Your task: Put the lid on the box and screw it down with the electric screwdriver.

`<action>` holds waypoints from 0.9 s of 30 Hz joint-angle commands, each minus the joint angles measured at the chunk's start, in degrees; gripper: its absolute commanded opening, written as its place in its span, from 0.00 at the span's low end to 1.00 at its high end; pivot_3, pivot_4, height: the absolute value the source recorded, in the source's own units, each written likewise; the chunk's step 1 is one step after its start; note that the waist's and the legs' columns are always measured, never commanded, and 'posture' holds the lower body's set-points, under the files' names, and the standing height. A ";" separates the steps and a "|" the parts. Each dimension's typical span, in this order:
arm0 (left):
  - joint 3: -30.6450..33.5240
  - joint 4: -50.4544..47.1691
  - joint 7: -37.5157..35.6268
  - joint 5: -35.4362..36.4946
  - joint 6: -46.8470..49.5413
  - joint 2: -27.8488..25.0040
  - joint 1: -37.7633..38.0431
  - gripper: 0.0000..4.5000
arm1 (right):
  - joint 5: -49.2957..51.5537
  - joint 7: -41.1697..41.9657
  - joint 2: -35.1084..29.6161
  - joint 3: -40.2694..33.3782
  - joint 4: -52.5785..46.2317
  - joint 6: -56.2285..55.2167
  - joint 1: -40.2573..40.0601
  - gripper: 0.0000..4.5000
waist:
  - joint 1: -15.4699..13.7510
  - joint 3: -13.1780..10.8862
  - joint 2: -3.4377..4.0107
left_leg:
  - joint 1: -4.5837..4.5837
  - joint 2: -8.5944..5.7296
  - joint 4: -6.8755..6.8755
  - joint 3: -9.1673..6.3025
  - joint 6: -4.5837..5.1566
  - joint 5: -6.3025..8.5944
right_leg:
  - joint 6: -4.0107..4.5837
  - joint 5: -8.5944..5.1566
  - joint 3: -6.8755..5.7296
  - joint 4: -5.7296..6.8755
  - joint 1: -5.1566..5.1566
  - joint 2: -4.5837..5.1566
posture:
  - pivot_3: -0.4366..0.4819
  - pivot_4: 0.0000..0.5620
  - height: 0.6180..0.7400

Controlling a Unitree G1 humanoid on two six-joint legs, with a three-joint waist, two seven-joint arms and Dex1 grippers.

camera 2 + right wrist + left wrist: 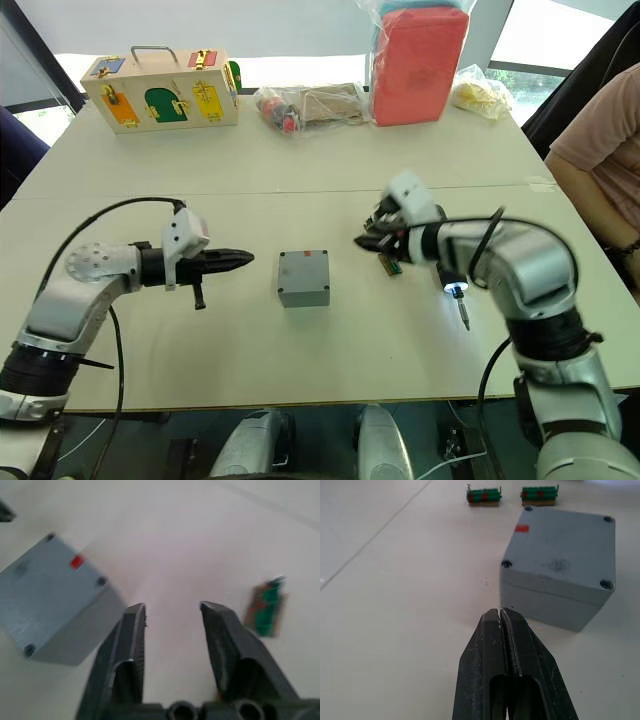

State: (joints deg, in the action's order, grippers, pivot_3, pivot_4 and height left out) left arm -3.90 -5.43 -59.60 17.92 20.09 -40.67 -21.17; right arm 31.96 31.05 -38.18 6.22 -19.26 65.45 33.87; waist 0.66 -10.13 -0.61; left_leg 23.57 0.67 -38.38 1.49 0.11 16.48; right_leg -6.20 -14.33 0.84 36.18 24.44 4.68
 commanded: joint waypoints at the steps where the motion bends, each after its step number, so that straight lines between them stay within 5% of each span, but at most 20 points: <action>1: -2.16 -0.06 0.27 -1.69 -2.13 1.45 -0.04 0.00 | -1.66 -0.85 2.36 1.29 -4.43 -4.62 -3.48 0.04 | 0.02 0.02 -0.04 | 0.00 0.00 -0.04 0.03 0.00 0.00 | -0.07 0.06 0.02 -0.01 0.00 0.00 | 0.48 0.27 0.92; 27: -8.84 20.84 -1.34 -9.70 -11.70 13.20 -14.35 0.00 | 1.22 -1.03 7.85 4.30 -10.87 3.23 -6.96 0.02 | 0.00 0.03 -0.05 | -0.07 -0.05 -0.59 -0.08 0.02 0.01 | -0.10 0.09 -0.03 0.29 -0.21 -0.15 | 0.48 0.27 0.92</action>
State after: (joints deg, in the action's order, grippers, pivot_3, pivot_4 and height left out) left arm -11.99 14.71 -60.06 9.06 10.54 -27.99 -34.45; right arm 32.71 29.66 -30.12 11.45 -27.45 69.14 24.95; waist 0.66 -10.10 -0.66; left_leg 23.50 0.63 -38.96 1.41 0.12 16.49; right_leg -6.30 -14.24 0.81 36.47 24.24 4.53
